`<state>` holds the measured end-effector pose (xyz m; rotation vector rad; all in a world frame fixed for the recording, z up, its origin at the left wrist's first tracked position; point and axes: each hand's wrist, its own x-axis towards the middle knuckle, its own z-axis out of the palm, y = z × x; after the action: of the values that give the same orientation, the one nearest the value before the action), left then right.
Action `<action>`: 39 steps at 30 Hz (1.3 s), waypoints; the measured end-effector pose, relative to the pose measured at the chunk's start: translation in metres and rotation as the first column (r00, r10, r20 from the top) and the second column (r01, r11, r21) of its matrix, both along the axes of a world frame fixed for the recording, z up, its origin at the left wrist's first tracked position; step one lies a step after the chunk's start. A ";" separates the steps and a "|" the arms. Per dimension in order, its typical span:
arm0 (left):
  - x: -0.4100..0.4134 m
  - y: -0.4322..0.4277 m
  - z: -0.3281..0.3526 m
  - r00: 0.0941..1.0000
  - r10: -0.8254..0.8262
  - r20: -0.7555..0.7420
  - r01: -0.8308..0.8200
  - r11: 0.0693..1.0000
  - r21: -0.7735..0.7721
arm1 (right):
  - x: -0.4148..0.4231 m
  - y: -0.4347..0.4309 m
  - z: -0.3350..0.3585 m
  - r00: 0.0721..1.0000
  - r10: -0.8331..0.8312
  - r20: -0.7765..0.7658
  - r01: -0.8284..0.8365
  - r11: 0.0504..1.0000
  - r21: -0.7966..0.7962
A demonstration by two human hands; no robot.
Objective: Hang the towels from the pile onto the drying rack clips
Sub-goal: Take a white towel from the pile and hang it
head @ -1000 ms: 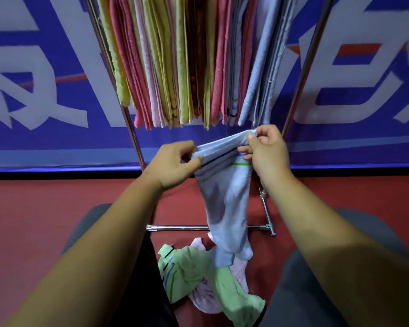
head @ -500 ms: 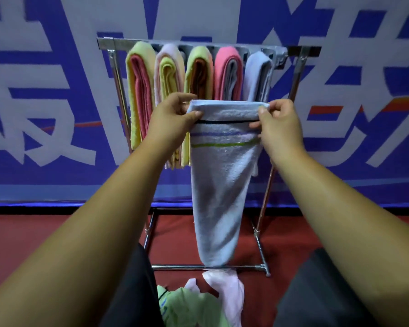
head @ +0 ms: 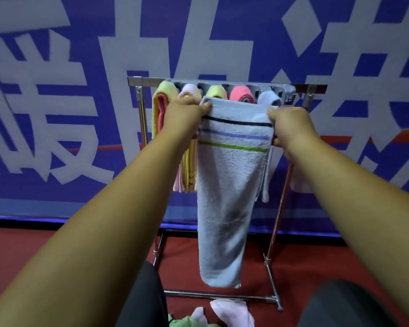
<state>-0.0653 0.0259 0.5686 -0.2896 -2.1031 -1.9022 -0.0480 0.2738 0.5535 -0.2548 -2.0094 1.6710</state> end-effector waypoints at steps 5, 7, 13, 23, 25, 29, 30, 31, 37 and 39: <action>-0.015 0.003 -0.017 0.980 0.122 0.160 -0.128 0.991 0.028 | 0.040 -0.040 0.013 0.992 0.068 0.104 -0.048 0.981 -0.186; -0.017 0.007 -0.027 0.980 0.113 0.161 -0.123 0.991 0.052 | 0.042 -0.046 0.010 0.991 0.075 0.114 -0.050 0.976 -0.211; 0.014 0.029 -0.040 0.998 0.028 0.052 -0.029 0.999 0.014 | 0.036 -0.058 -0.007 0.980 0.137 0.146 -0.111 0.979 -0.171; 0.035 0.061 -0.055 0.988 -0.151 -0.015 0.151 0.988 -0.034 | 0.025 -0.065 -0.027 0.988 0.113 0.101 -0.116 0.993 0.030; 0.038 0.065 -0.054 0.977 -0.213 -0.018 0.212 0.976 -0.042 | 0.028 -0.061 -0.030 0.988 0.124 0.087 -0.132 0.987 0.090; 0.038 0.068 -0.053 0.966 -0.256 -0.029 0.254 0.966 -0.056 | 0.029 -0.057 -0.032 0.980 0.184 0.073 -0.192 0.975 0.113; 0.037 0.069 -0.052 0.966 -0.257 -0.021 0.255 0.965 -0.069 | 0.028 -0.057 -0.033 0.978 0.194 0.078 -0.202 0.974 0.105; 0.034 0.070 -0.052 0.964 -0.265 -0.018 0.263 0.962 -0.077 | 0.027 -0.056 -0.033 0.977 0.192 0.090 -0.201 0.974 0.107; 0.033 0.066 -0.034 0.957 -0.249 0.152 0.245 0.968 0.046 | 0.021 -0.048 -0.038 0.981 0.160 0.110 -0.182 0.954 0.236; 0.037 0.064 -0.029 0.943 -0.260 0.207 0.248 0.965 0.084 | 0.024 -0.049 -0.037 0.991 0.102 0.086 -0.123 0.947 0.298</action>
<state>-0.0288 0.0898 0.5398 -0.3726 -2.2362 -2.2289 -0.0240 0.2249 0.5167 -0.0909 -2.3365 1.4069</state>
